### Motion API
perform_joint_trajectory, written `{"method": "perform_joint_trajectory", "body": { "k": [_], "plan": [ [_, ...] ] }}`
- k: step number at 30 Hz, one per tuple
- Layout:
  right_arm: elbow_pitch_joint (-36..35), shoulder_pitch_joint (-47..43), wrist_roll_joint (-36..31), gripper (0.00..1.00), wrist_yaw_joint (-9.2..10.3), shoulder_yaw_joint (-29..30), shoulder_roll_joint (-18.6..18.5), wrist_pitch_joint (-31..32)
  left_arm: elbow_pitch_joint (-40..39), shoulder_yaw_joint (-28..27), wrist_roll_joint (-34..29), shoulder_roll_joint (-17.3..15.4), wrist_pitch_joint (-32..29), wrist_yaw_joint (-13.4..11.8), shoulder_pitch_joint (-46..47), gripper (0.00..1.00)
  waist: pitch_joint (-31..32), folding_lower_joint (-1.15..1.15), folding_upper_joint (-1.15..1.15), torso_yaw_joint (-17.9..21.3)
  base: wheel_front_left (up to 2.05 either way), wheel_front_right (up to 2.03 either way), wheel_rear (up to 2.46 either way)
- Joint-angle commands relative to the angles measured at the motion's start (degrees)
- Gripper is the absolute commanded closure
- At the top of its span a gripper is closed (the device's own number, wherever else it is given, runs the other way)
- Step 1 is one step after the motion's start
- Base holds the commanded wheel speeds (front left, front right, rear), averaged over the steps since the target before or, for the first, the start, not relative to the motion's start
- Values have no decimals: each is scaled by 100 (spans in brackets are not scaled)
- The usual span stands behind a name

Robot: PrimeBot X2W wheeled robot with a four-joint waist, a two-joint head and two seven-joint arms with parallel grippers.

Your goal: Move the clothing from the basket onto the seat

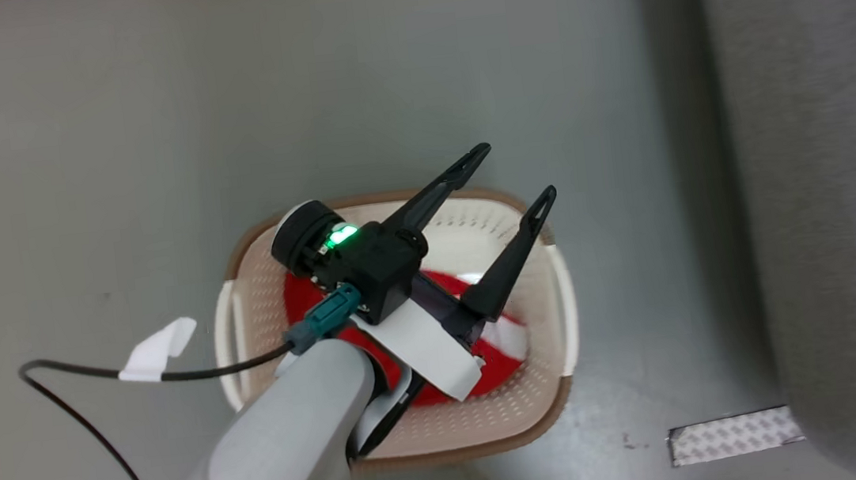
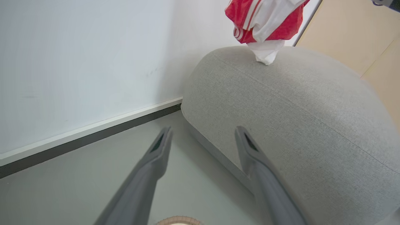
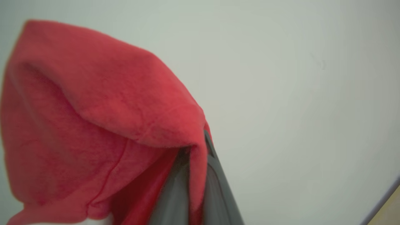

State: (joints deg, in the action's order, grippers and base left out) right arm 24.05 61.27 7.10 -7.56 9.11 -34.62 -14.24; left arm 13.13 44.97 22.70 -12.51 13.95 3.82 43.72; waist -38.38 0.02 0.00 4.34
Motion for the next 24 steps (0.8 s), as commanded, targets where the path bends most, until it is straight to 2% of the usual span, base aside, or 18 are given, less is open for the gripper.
{"method": "perform_joint_trajectory", "body": {
  "k": [1,5,9,14,16,19,20,21,22,24],
  "plan": [
    [243,284,29,100,14,113,-237,41,4,-30,-24,-11,41,1,71,0,-281,-2,0,-286,0,0,0],
    [907,730,-151,100,14,459,-578,149,57,-58,-52,-23,78,5,24,0,-340,-2,0,-365,0,0,0],
    [1665,864,-381,100,14,1077,-629,282,80,-66,-10,67,107,6,-63,0,-344,-2,0,-453,0,0,0],
    [2657,430,-895,100,14,1900,-246,287,154,11,-34,141,127,24,-232,0,-258,-2,0,-494,0,0,0],
    [2802,361,-1040,100,14,2078,-159,280,167,15,-32,148,121,27,-259,0,-234,-2,0,-493,0,0,0],
    [3072,94,-1492,100,14,2562,233,271,189,1,92,210,121,48,-400,0,-99,-2,0,-478,0,0,0],
    [3061,46,-1629,93,14,2707,377,243,197,15,86,198,118,57,-425,0,-54,-2,0,-467,0,0,0],
    [3004,-7,-1809,56,14,2830,503,230,213,27,79,185,119,68,-448,0,-9,-2,0,-453,0,0,0],
    [2956,-51,-1962,3,14,2947,657,220,225,36,82,176,119,64,-474,0,41,-2,0,-435,0,0,0],
    [2826,-57,-2255,0,14,3138,962,294,231,20,88,148,120,71,-502,0,146,-2,0,-397,0,0,0]
  ]
}}
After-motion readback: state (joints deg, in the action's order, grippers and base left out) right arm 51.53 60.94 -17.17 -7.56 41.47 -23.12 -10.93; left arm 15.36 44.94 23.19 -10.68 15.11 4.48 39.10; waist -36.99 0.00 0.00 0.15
